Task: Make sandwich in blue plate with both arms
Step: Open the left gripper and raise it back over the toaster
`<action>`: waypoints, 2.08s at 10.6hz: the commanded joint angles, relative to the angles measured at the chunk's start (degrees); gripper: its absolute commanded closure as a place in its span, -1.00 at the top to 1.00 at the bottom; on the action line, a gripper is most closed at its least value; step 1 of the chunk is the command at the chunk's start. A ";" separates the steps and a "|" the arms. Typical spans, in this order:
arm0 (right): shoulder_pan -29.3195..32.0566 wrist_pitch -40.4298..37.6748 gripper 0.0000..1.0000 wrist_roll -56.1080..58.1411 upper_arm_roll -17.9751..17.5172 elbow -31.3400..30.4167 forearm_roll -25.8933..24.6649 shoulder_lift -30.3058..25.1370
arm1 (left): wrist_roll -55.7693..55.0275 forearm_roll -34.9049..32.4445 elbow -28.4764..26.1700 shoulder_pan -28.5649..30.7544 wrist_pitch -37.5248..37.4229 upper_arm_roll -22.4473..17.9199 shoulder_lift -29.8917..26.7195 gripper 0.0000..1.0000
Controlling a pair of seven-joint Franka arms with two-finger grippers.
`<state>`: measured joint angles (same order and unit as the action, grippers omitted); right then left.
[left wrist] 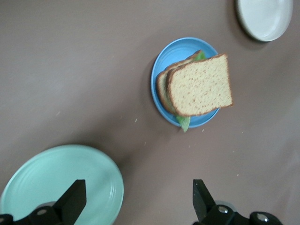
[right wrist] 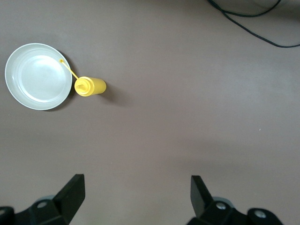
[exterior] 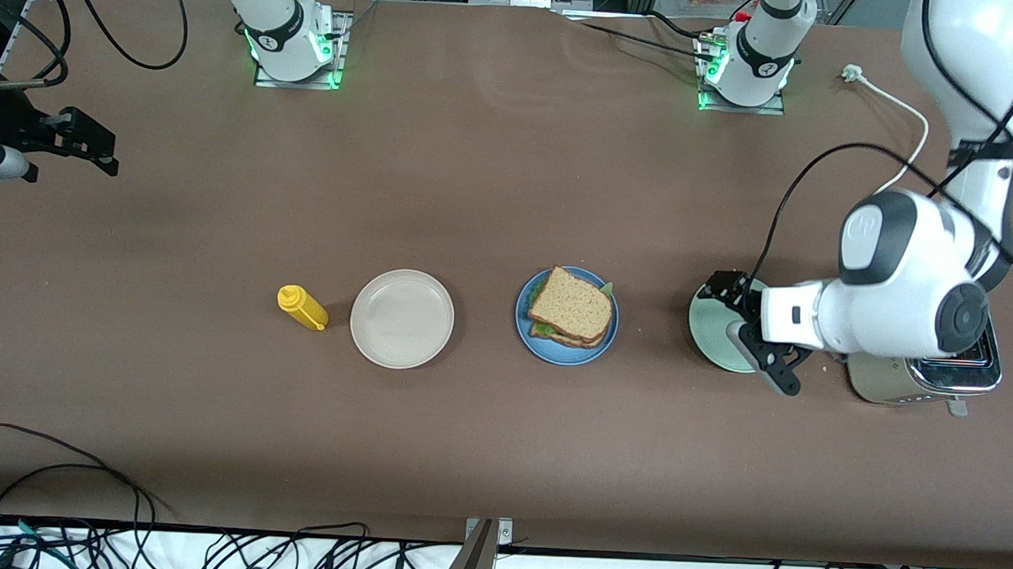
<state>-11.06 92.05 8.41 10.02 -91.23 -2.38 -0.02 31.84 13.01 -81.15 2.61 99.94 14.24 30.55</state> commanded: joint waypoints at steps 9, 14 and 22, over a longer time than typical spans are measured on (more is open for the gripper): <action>0.16 -1.17 1.00 -0.15 1.32 0.88 0.27 -0.68 | -29.20 -15.38 -8.76 -10.27 -8.19 -13.97 -26.77 1.00; 0.16 -1.17 1.00 -0.15 1.32 0.88 0.18 -0.68 | -30.61 -13.72 -8.58 -8.24 -8.36 -13.89 -27.29 1.00; 0.16 -1.17 1.00 -0.15 1.23 0.88 0.18 -0.68 | -30.78 -11.43 -7.26 0.30 -10.02 -7.38 -27.56 1.00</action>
<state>-10.82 91.72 8.41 11.21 -91.01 -2.38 -0.51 1.52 0.98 -88.57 2.19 91.23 5.71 3.61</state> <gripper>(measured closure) 0.000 0.000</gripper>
